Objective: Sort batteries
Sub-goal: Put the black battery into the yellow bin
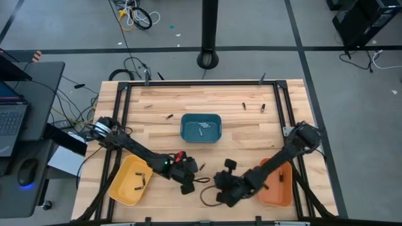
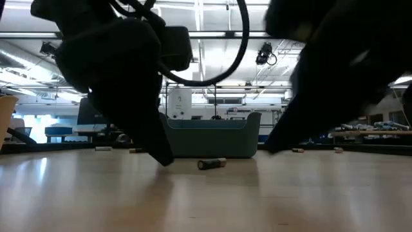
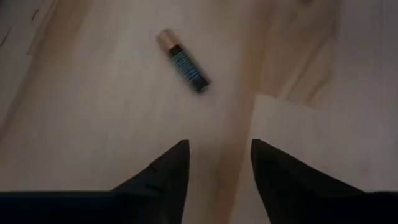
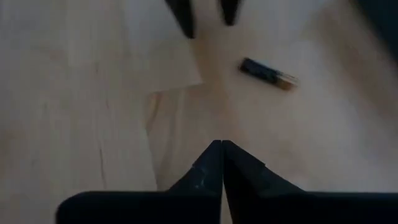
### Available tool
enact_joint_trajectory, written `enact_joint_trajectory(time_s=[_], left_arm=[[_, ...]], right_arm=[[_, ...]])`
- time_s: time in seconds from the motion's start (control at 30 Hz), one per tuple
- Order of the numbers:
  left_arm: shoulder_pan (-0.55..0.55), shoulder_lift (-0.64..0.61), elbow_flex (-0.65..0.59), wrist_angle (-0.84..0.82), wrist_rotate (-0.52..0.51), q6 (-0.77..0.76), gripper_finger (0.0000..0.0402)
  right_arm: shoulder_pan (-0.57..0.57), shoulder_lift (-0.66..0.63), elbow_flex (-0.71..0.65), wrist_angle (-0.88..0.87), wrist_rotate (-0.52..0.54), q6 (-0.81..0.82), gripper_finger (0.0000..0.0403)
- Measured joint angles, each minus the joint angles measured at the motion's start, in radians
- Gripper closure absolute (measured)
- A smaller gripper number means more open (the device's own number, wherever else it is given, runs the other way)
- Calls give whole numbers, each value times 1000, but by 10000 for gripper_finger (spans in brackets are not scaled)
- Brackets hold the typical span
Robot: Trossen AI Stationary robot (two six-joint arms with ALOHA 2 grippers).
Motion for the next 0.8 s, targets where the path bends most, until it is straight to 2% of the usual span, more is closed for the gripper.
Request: enact_joint_trajectory(time_s=[0.13, 0.23, 0.6, 0.8], left_arm=[[0, 14, 0, 32, -26, 0, 200], [0, 13, 0, 54, -37, 6, 190], [4, 13, 0, 103, -39, 28, 188], [4, 13, 0, 129, -43, 69, 188]], right_arm=[[-52, 65, 0, 95, -27, -70, 393], [-66, 75, 2, 102, -27, -77, 389], [-91, 73, 1, 113, -24, -119, 391], [-33, -9, -2, 45, -4, -147, 389]])
